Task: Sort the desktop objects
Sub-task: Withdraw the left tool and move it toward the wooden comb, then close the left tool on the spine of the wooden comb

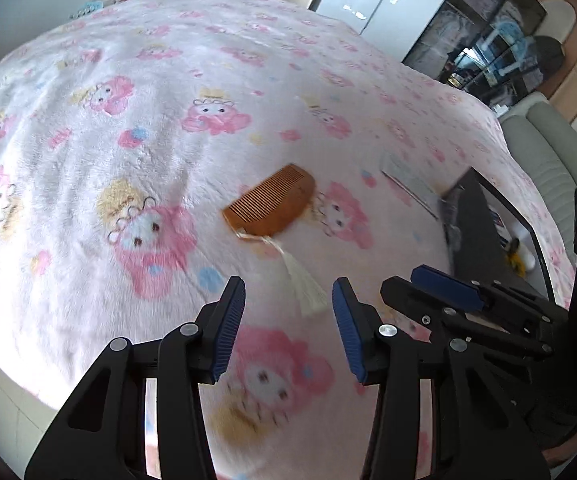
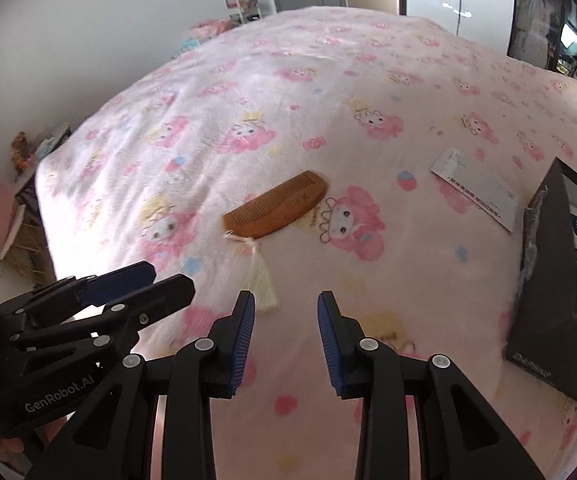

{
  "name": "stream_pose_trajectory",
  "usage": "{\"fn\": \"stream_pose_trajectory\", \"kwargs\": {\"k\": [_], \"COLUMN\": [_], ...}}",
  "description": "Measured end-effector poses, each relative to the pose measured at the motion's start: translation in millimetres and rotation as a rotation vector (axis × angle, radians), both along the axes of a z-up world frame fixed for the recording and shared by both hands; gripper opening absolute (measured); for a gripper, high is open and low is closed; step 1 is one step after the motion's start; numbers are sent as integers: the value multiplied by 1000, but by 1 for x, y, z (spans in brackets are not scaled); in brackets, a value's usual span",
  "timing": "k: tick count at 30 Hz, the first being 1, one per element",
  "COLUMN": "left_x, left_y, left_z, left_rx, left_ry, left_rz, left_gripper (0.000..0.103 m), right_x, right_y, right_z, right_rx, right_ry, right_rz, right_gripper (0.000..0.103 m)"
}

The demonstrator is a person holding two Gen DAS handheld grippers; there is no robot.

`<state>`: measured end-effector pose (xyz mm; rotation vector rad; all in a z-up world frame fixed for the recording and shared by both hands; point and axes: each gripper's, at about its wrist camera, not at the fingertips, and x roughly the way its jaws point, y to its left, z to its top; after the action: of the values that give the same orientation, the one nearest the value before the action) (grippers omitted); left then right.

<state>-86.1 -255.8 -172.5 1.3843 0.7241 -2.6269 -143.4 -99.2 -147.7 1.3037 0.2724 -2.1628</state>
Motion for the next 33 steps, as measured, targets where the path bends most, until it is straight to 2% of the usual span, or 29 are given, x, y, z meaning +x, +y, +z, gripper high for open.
{"fn": "stream_pose_trajectory", "kwargs": {"k": [4,10,14,18,19,20,24,29,30,33], "left_x": [-23,-50,-64,-77,-79,-79,-73,-60,-58,-56], "left_y": [-17,-39,-49,-49,-48,-48,-44,-23,-17,-12], "left_z": [-24,-49,-65,-74,-75,-75,-72,-67,-66,-61], "left_rx": [39,102,144,148,141,136,143,188,192,186], "left_ry": [-26,-51,-67,-75,-77,-78,-63,-60,-62,-55], "left_rz": [44,95,111,98,97,96,94,30,10,-6], "left_gripper": [45,42,42,42,41,30,18,15,10,10], "right_x": [-26,-49,-59,-66,-66,-66,-67,-65,-65,-64], "right_y": [-22,-37,-41,-41,-41,-41,-39,-32,-32,-26], "right_z": [-22,-46,-56,-58,-58,-58,-54,-51,-52,-53], "right_rx": [88,61,61,54,55,56,46,18,15,2], "right_ry": [-34,-108,-117,-124,-124,-124,-117,-125,-127,-142], "right_rz": [-17,-35,-55,-83,-81,-77,-76,-79,-77,-83], "right_gripper": [29,29,29,29,29,29,29,29,29,29]}}
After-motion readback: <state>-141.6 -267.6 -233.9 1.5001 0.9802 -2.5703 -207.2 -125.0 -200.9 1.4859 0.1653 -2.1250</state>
